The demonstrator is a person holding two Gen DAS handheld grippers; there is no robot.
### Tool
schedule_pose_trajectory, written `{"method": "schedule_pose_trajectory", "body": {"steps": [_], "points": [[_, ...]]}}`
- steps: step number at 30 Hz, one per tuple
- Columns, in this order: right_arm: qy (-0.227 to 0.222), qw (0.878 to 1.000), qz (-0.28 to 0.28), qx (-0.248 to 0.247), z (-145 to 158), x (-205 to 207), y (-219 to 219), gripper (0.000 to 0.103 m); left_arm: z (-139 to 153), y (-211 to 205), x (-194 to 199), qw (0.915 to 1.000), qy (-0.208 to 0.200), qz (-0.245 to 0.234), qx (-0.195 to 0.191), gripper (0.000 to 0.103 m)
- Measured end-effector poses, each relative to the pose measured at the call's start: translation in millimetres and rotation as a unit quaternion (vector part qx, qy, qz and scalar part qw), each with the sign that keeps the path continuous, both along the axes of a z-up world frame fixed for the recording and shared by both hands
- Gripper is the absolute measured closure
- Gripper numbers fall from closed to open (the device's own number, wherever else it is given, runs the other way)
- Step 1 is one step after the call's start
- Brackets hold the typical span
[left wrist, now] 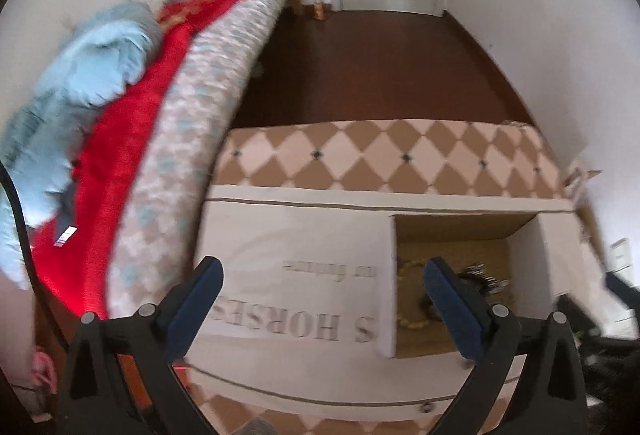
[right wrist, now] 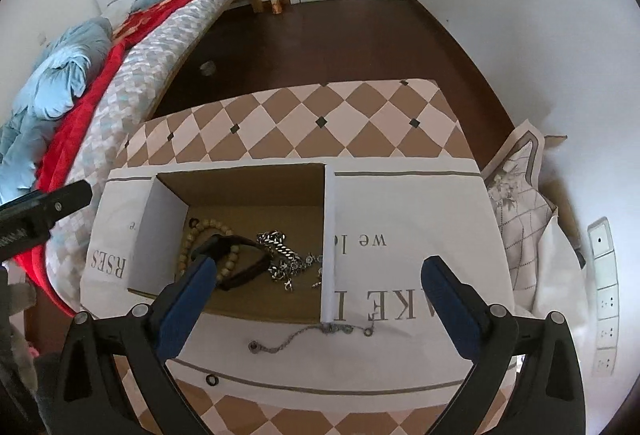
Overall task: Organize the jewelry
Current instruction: 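Withdraw left tool from the box while right tool moves toward the remaining chain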
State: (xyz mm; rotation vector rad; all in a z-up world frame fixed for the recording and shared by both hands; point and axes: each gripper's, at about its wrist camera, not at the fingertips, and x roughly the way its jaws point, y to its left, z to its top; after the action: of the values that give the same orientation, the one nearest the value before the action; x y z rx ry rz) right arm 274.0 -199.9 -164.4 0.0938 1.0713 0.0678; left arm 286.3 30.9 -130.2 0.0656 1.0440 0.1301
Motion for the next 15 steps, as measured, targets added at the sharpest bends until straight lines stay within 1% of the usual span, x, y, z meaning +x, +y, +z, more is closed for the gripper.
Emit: {"method": "schedule_pose_trajectory", "body": {"steps": [2, 5, 8, 10, 13, 15], "points": [[-0.001, 1.000, -0.006, 0.006, -0.1, -7.4, -5.6, 0.000, 1.1, -1.9, -13.5, 0.9989, -0.018, 0.008, 0.044, 0.001], [0.002, 1.000, -0.020, 0.009, -8.7, -22.2, -20.5, 0.000, -3.5, -6.2, -36.1, 0.9942, -0.038, 0.026, 0.097, 0.001], [0.016, 0.999, -0.030, 0.001, -28.5, -33.0, -34.9, 0.000, -21.2, -13.0, -53.1, 0.9933, -0.031, 0.022, 0.109, 0.001], [0.031, 0.999, -0.033, -0.003, -47.3, -37.7, -41.9, 0.000, -40.4, -19.6, -61.4, 0.9938, -0.011, 0.015, 0.110, 0.001], [0.042, 0.999, -0.019, -0.014, -72.4, -41.4, -41.5, 0.001, -67.7, -28.2, -67.1, 0.9937, 0.020, 0.008, 0.110, 0.001], [0.042, 0.999, -0.001, -0.019, -85.0, -40.1, -36.1, 0.006, -77.8, -32.0, -72.6, 0.9934, 0.024, 0.007, 0.111, 0.001]]}}
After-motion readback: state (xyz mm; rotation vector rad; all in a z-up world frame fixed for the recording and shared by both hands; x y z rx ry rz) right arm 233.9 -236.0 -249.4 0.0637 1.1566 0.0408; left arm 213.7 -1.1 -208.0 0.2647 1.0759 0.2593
